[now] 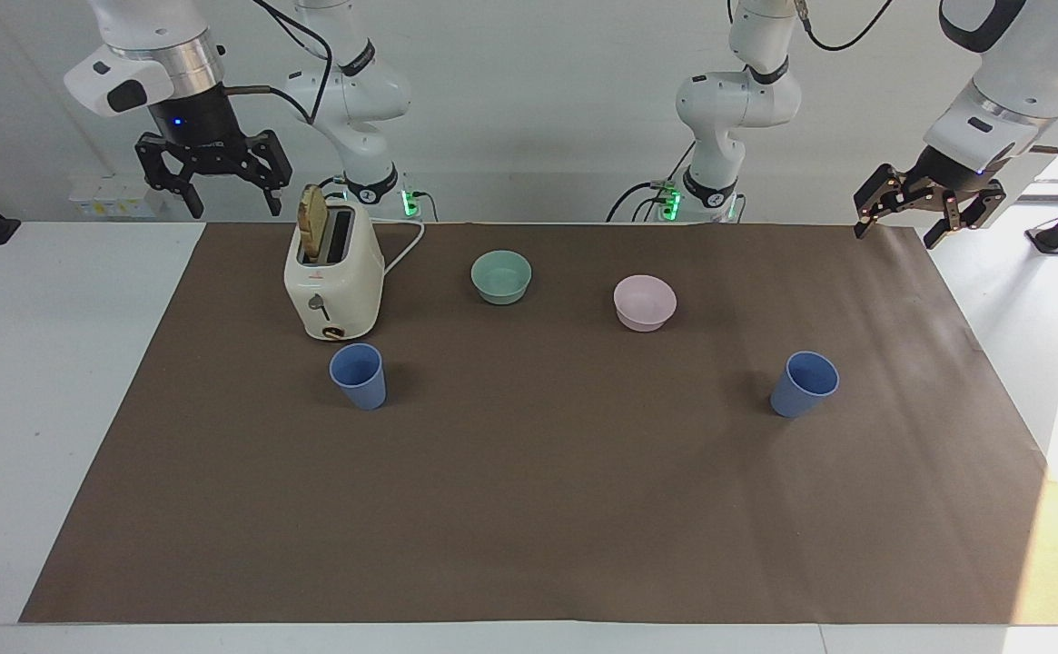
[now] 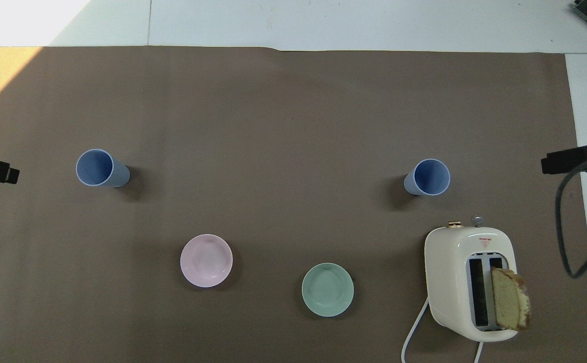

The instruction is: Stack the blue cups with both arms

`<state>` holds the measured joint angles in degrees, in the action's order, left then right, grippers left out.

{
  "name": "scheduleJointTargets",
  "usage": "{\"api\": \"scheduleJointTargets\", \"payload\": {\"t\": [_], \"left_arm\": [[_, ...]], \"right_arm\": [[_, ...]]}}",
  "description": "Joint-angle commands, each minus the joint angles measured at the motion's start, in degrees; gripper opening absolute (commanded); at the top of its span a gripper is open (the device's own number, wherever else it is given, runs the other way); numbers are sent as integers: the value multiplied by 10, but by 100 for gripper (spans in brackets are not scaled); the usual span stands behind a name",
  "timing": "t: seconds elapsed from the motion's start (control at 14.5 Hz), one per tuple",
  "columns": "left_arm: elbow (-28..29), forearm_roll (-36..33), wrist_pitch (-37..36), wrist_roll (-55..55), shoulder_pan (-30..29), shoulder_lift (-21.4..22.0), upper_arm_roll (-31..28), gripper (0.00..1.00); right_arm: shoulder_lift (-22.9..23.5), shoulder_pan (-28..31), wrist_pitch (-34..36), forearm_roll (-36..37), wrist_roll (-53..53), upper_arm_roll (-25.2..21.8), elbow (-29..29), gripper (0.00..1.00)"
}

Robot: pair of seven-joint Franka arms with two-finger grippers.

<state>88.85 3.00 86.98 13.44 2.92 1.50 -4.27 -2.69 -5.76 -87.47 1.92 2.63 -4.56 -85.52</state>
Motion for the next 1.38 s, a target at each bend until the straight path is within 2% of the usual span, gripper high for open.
{"api": "scheduleJointTargets", "payload": {"t": [0.0,0.48,0.83,1.03,1.31], "left_arm": [[2,0,4,2,-1,6,1,100],[14,0,58,11,-10,0,-1,100],[83,1,155,31,-26,-8,-5,100],[111,3,206,62,-45,-23,-5,100],[116,3,265,62,-47,-65,-5,100]], "right_arm": [[-12,4,3,-11,-10,1,-11,100],[-12,4,3,-11,-10,1,-11,100],[-12,4,3,-11,-10,1,-11,100],[-12,4,3,-11,-10,1,-11,100],[-12,4,3,-11,-10,1,-11,100]]}}
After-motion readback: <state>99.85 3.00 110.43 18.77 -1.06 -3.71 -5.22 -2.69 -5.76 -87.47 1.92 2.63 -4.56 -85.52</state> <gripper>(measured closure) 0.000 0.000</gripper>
